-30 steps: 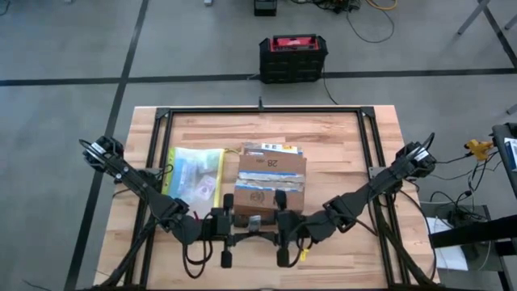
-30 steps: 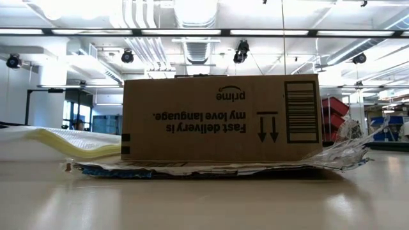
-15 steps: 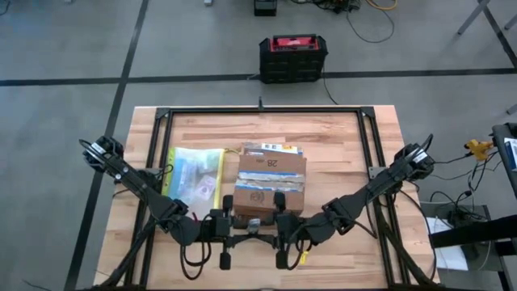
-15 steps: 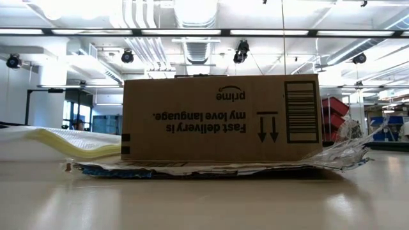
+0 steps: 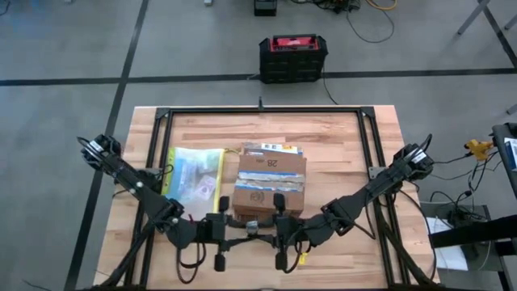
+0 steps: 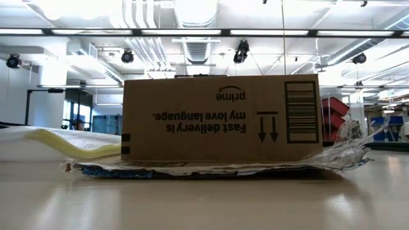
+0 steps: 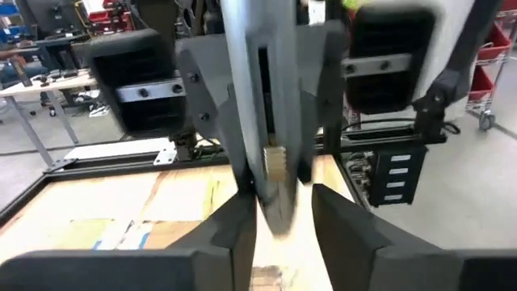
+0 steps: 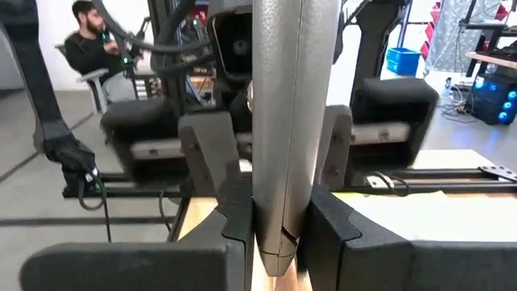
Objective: Unpack boxes
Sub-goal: Break down the box until it is fully flat
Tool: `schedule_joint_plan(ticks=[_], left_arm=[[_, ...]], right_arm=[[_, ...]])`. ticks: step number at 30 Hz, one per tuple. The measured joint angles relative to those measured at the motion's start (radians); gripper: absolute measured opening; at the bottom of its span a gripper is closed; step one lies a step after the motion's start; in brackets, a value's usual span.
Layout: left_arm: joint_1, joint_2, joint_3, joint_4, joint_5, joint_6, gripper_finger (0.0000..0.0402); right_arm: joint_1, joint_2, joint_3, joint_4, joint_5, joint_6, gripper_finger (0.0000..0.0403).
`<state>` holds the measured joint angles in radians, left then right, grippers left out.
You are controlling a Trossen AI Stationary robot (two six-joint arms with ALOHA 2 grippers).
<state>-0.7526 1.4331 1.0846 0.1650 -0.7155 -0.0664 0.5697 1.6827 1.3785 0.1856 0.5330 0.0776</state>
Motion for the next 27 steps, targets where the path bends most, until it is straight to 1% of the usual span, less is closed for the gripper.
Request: schedule_joint_plan(ticks=[4,8,10,12,16,17,23,27], left_arm=[[-0.062,-0.065,0.004,-0.053,-0.065,-0.013,0.0132],[-0.115,-0.078,0.004,0.005,-0.217,0.030,0.0130],[-0.118,-0.070,0.004,0.032,-0.217,0.051,0.0118],[-0.115,-0.052,0.003,0.051,-0.209,0.062,0.0094],[-0.111,-0.013,0.001,0.081,-0.209,0.106,0.0023],[-0.111,-0.006,0.001,0.089,-0.208,0.112,0.0012],[-0.086,0.009,0.001,0.132,-0.109,0.115,0.0008],[-0.060,0.010,0.001,0.127,-0.102,0.115,0.0001]], right_arm=[[0.001,-0.013,-0.001,-0.087,0.037,0.033,0.0048],[-0.004,-0.002,-0.002,-0.090,0.000,0.037,0.0048],[-0.004,0.003,-0.002,-0.090,-0.004,0.035,0.0048],[-0.004,0.010,-0.002,-0.092,-0.008,0.034,0.0048],[-0.006,0.022,-0.002,-0.099,-0.009,0.024,0.0048],[-0.006,0.027,-0.002,-0.103,-0.010,0.022,0.0048],[-0.007,0.056,-0.002,-0.107,-0.047,0.026,0.0048],[-0.009,0.069,-0.002,-0.099,-0.062,0.027,0.0048]])
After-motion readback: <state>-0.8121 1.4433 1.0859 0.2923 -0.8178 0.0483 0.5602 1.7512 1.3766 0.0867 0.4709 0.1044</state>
